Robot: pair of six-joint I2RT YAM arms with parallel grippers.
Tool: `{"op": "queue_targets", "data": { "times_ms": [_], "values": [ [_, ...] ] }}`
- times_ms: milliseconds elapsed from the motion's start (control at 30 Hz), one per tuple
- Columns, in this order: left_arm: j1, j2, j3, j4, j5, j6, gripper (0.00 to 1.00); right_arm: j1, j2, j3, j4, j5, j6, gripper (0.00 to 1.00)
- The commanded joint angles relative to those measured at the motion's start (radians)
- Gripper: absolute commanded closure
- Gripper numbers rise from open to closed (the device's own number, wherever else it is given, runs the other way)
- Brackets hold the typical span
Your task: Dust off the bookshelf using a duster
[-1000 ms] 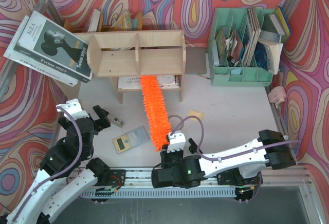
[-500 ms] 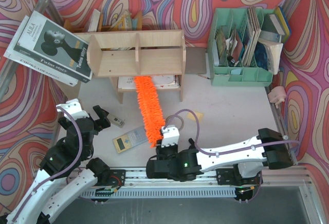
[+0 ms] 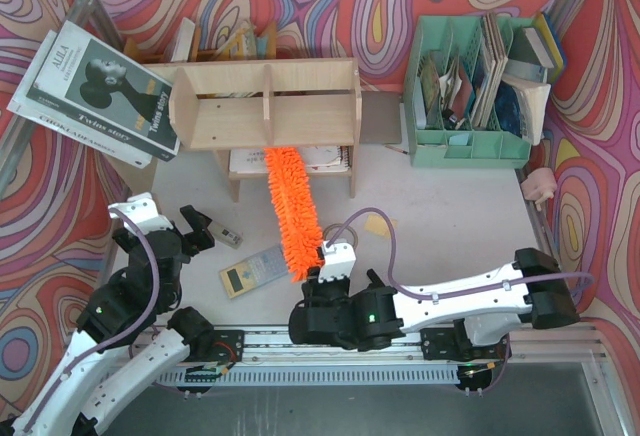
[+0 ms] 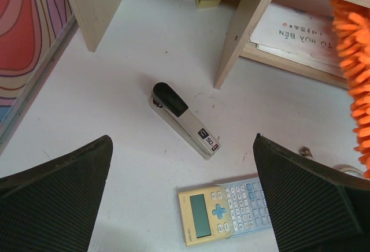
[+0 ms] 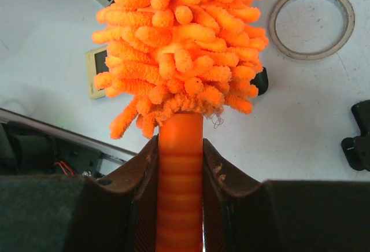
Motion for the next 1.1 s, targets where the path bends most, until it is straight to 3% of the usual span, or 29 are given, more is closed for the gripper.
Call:
{"op": "queue_targets", "data": {
  "times_ms": [0,200,433,867,1067],
  "values": [
    [-0.003,-0.002,0.010,0.010,0.000,0.007,0.02,-0.002,-0.024,-0.002,0.049,0.063,-0.025,1.00],
    [-0.004,-0.004,0.010,0.009,-0.006,0.006,0.02,0.013,0.058,0.040,0.194,-0.009,-0.196,1.00],
    [-0.004,0.000,0.009,0.011,-0.006,0.008,0.02,0.045,0.031,0.013,0.370,-0.005,-0.360,1.00],
    [-0.003,0.003,0.010,0.009,-0.006,0.008,0.02,0.016,0.123,0.007,0.211,-0.065,-0.206,1.00],
    [-0.003,0.001,0.010,0.007,-0.007,0.006,0.02,0.007,0.094,0.019,0.213,-0.047,-0.218,1.00]
  ]
}}
